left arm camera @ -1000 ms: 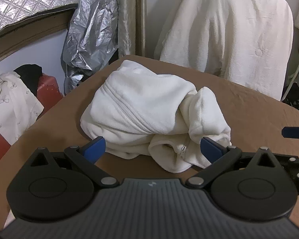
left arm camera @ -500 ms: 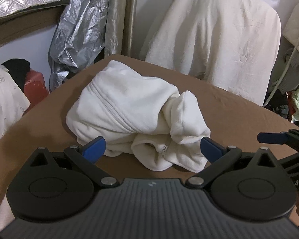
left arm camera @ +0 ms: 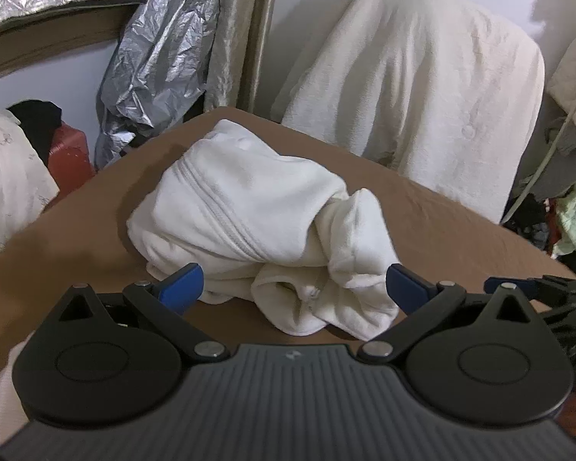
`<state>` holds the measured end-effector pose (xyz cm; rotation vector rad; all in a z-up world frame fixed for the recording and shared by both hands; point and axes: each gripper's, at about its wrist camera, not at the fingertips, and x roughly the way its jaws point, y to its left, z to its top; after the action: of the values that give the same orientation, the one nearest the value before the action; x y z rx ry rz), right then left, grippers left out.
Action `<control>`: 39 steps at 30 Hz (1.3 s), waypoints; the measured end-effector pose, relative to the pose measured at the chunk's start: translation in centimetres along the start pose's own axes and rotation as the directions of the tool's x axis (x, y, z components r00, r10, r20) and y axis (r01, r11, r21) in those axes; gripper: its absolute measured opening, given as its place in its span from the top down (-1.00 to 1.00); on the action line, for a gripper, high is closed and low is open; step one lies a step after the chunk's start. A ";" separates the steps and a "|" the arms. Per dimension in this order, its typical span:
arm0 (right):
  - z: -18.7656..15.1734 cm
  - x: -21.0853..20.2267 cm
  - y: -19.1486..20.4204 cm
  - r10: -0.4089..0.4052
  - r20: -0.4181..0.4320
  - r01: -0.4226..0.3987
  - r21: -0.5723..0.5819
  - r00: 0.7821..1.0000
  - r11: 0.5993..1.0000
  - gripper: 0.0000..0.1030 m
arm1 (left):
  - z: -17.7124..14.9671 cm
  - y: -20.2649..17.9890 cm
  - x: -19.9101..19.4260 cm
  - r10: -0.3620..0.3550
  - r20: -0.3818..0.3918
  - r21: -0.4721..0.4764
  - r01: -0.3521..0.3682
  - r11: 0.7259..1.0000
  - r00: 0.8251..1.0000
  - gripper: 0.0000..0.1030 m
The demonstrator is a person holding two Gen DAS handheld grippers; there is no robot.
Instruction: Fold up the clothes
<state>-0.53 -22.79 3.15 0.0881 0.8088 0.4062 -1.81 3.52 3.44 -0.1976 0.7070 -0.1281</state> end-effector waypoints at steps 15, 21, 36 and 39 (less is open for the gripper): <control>0.0 0.4 -1.2 0.096 -0.021 -0.093 0.136 0.995 0.986 -0.97 | -0.2 -0.6 0.2 0.088 0.008 0.051 -0.089 0.995 0.996 -1.00; -0.3 1.8 -4.3 0.186 -0.006 -0.169 0.394 0.982 0.903 -0.97 | 0.2 1.0 0.7 0.172 0.029 0.021 -0.173 0.985 0.985 -1.00; 5.7 6.5 -9.6 0.181 -0.058 -0.126 0.515 0.982 0.848 -0.97 | 6.8 11.2 4.6 0.209 0.063 -0.192 -0.194 0.962 0.976 -1.00; 5.7 8.6 -10.1 0.204 -0.064 -0.144 0.506 0.977 0.850 -0.97 | 8.2 13.7 7.7 0.238 0.037 -0.240 -0.223 0.945 0.970 -1.00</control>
<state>12.14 -28.30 -1.09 0.6344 1.0122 0.3662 10.00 16.57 1.63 -0.3416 0.6735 0.1870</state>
